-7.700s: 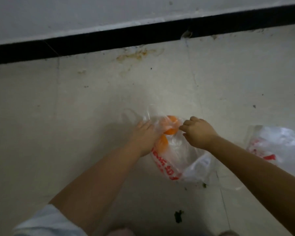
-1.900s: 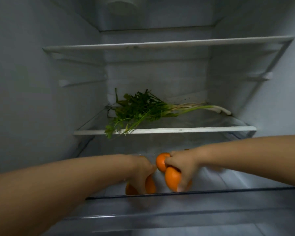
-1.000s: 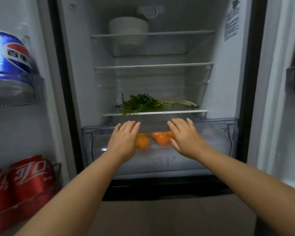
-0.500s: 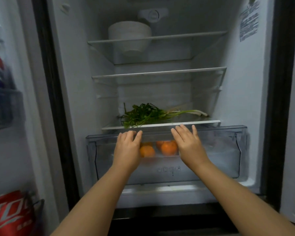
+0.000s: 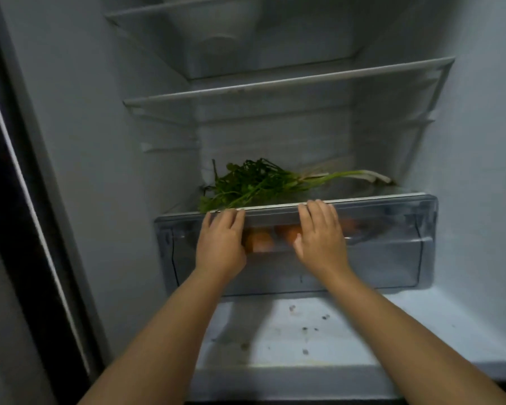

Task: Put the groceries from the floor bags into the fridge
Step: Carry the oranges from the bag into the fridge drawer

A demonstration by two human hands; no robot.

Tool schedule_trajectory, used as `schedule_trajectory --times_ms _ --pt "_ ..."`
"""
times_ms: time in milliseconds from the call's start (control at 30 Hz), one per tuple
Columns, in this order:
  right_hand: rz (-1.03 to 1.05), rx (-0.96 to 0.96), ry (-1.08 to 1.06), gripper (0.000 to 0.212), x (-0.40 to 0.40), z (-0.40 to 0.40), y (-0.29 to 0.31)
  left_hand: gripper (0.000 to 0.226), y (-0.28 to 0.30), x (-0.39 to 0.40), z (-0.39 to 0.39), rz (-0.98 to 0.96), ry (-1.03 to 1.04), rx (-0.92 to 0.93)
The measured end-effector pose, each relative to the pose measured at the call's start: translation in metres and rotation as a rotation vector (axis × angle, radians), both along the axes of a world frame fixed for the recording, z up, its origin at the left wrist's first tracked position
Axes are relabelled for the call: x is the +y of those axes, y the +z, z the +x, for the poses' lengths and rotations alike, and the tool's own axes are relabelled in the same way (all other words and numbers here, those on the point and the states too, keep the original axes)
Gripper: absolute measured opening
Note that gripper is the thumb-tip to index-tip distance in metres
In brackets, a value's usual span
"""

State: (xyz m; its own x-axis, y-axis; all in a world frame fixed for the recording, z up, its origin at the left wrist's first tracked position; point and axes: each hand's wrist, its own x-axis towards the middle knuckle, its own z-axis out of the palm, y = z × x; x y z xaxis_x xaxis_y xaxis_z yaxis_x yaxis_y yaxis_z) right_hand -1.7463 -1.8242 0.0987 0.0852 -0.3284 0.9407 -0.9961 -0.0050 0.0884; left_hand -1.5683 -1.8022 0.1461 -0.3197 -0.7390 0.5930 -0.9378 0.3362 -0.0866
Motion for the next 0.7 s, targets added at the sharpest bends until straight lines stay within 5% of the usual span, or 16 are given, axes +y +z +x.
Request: schedule_trajectory --times_ms 167,433,600,700 --pt "-0.089 0.018 0.014 0.053 0.001 -0.004 -0.004 0.067 -0.001 0.004 0.008 0.066 -0.002 0.0" --pt "0.194 0.027 0.096 0.063 0.055 0.027 0.012 0.024 0.01 0.083 0.075 0.027 0.135 0.002" --pt "0.215 0.019 0.346 0.039 0.123 0.107 0.013 0.031 0.038 0.161 0.124 -0.047 0.21 0.279" --pt "0.276 -0.123 0.481 0.033 0.172 0.149 0.017 0.028 0.058 0.215 0.155 -0.069 0.193 0.286"
